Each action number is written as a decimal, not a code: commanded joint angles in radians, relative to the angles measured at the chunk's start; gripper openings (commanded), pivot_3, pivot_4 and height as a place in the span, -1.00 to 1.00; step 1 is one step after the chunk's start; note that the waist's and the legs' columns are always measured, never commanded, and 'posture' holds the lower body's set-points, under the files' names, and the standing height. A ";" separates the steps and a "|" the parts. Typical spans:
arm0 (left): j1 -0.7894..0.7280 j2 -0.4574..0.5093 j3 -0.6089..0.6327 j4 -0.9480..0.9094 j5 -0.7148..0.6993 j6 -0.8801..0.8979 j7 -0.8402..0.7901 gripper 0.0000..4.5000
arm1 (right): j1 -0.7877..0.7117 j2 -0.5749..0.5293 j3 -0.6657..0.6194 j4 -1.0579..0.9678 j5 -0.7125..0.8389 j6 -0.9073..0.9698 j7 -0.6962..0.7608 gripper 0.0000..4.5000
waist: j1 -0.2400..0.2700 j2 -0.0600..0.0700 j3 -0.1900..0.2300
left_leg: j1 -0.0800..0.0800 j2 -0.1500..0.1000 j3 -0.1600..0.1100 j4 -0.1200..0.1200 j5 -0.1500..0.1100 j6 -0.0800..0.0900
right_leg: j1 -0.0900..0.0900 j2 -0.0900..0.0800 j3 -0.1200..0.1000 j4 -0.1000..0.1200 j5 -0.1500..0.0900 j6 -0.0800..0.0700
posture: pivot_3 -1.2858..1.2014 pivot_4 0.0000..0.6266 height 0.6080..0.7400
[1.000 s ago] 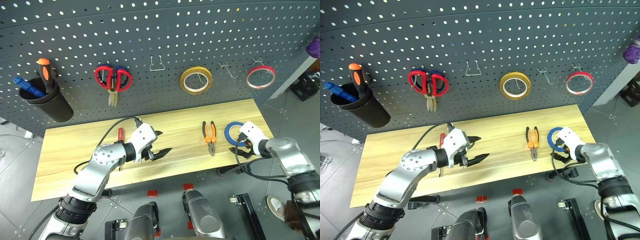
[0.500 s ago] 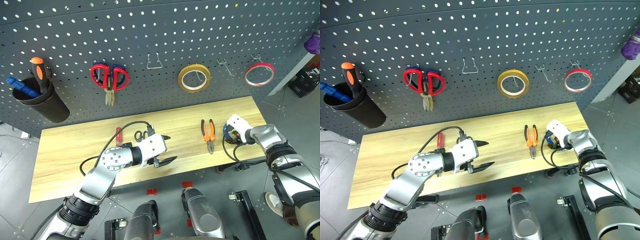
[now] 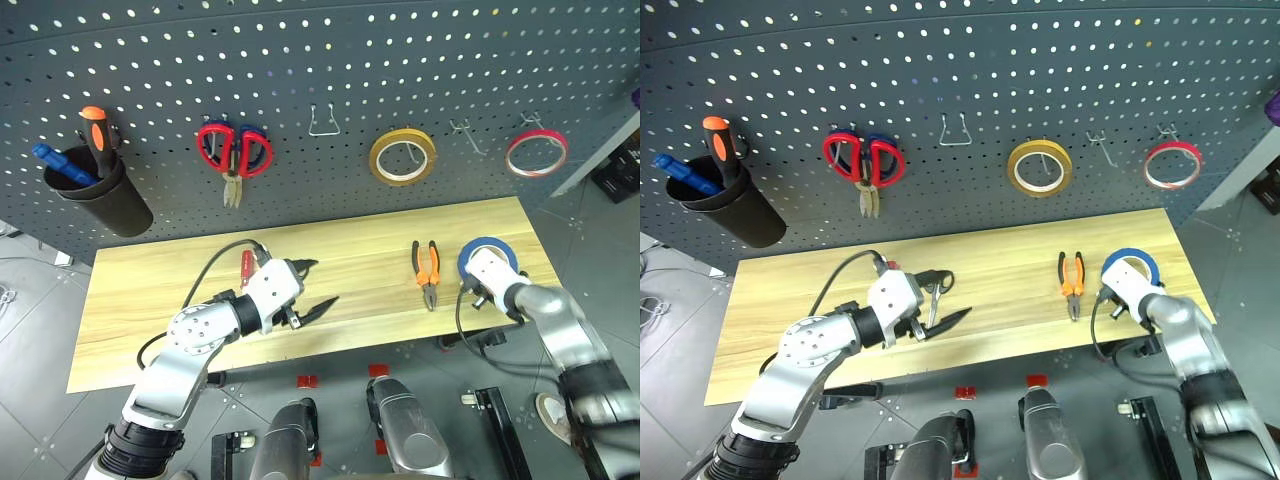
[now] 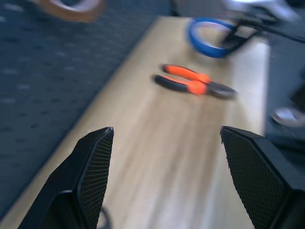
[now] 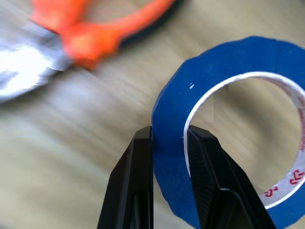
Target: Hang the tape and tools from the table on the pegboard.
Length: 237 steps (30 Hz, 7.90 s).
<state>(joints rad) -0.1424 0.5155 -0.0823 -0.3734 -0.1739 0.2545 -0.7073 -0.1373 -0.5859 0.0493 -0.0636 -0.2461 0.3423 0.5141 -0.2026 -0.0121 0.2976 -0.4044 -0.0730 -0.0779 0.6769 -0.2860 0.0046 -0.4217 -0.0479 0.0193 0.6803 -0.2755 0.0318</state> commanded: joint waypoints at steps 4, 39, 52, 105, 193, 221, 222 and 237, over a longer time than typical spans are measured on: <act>0.005 -0.013 0.032 -0.094 -0.064 -0.005 0.009 0.67 | 0.139 0.107 0.005 -0.436 -0.154 -0.134 -0.245 -0.69 | -0.009 -0.002 -0.003 | 0.005 0.001 0.004 0.002 -0.001 0.004 | 0.003 0.000 0.002 0.000 0.004 0.005 | -0.29 -0.23 1.00; -0.032 0.162 0.098 0.204 -0.002 -0.144 -0.078 0.67 | -0.288 0.362 -0.030 -0.096 0.204 0.485 -0.263 0.99 | -0.049 -0.006 -0.009 | 0.005 0.003 0.011 0.001 0.005 0.007 | -0.001 0.003 0.013 0.000 0.011 0.004 | -0.28 -0.23 1.00; -0.094 0.150 0.044 0.255 0.019 -0.183 -0.129 0.67 | -0.482 0.543 -0.093 0.330 0.194 0.632 -0.479 0.99 | -0.072 -0.006 -0.010 | 0.004 0.000 0.014 0.001 0.004 0.009 | -0.003 0.002 0.017 0.001 0.012 0.003 | -0.27 -0.25 1.00; 0.159 0.017 0.393 -0.328 -0.267 0.401 0.343 0.67 | -0.830 0.724 0.147 0.118 0.213 -0.252 -0.417 0.25 | 0.025 -0.008 -0.028 | 0.006 0.003 0.016 0.002 0.002 0.010 | -0.004 0.004 0.018 0.001 0.012 0.003 | -0.10 -0.08 1.00; -0.364 -0.401 0.062 0.851 0.072 0.544 0.621 -0.21 | -0.371 0.074 0.230 -0.406 0.644 0.471 0.306 1.00 | 0.064 -0.013 -0.012 | 0.008 0.012 0.015 0.001 0.003 0.005 | 0.001 0.011 0.013 -0.003 0.015 -0.001 | -0.22 -0.10 1.00; 0.092 -0.144 0.043 -0.284 0.493 0.036 0.689 -0.88 | -0.407 0.098 0.100 -0.375 0.596 0.219 0.248 1.00 | 0.036 -0.014 -0.012 | 0.004 0.012 0.016 0.000 0.003 0.005 | -0.003 0.011 0.015 -0.005 0.015 -0.001 | -0.23 -0.17 1.00; 0.081 -0.140 0.063 -0.297 0.498 0.036 0.686 -0.88 | -0.414 0.103 0.099 -0.363 0.591 0.211 0.244 1.00 | 0.036 -0.014 -0.012 | 0.004 0.012 0.016 0.000 0.003 0.005 | -0.003 0.011 0.015 -0.005 0.015 -0.001 | -0.23 -0.17 1.00; -0.066 -0.154 0.123 -0.117 0.466 0.089 0.599 -0.88 | -0.499 0.158 0.125 -0.248 0.570 0.144 0.235 1.00 | 0.034 -0.014 -0.012 | 0.004 0.012 0.017 0.001 0.002 0.005 | -0.003 0.012 0.014 -0.004 0.015 -0.001 | -0.22 -0.16 1.00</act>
<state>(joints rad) -0.1897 0.3641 0.0442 -0.4798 0.2981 0.3465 -0.1024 -0.6176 -0.4314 0.1790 -0.2920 0.3259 0.5114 0.7451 -0.1686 -0.0259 0.2856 -0.4005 -0.0611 -0.0611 0.6779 -0.2836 0.0097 -0.4251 -0.0362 0.0337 0.6767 -0.2600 0.0304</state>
